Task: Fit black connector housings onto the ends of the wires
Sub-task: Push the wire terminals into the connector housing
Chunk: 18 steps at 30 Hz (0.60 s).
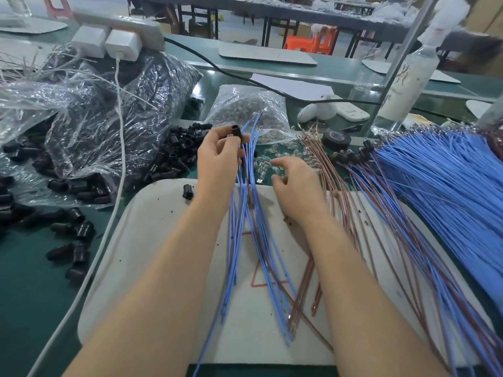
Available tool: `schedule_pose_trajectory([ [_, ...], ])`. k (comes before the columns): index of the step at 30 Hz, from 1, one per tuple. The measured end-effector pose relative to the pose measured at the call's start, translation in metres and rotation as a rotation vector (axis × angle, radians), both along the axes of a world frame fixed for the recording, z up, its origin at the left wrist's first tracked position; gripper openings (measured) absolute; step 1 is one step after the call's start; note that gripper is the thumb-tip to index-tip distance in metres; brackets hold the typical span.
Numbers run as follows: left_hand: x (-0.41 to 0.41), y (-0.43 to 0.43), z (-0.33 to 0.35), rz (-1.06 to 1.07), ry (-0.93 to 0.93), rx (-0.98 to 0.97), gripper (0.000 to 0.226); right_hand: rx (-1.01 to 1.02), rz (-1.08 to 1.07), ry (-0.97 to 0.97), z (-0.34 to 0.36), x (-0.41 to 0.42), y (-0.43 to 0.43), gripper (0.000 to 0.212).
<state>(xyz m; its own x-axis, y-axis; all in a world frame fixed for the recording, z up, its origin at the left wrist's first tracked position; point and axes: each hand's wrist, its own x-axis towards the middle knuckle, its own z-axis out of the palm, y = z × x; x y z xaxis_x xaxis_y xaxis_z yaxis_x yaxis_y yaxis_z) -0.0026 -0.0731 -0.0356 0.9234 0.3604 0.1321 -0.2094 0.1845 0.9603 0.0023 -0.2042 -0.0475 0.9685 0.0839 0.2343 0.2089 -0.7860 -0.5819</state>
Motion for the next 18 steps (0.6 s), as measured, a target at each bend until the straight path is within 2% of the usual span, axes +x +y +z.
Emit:
schedule_pose_trajectory([
  [3,-0.001,0.000,0.001,0.003,0.004,-0.022,0.016,-0.109,0.009,-0.036,-0.003,0.000,0.005,0.030],
  [10,-0.001,-0.004,0.000,-0.026,-0.018,0.048,0.021,-0.107,-0.024,0.005,-0.011,0.005,0.013,0.025],
  [16,-0.003,-0.008,-0.002,-0.103,-0.052,0.139,0.025,-0.045,-0.032,-0.017,-0.012,0.004,0.013,0.013],
  [18,-0.003,-0.010,-0.002,-0.127,-0.046,0.201,0.026,0.102,-0.038,-0.035,-0.008,0.002,0.011,0.010],
])
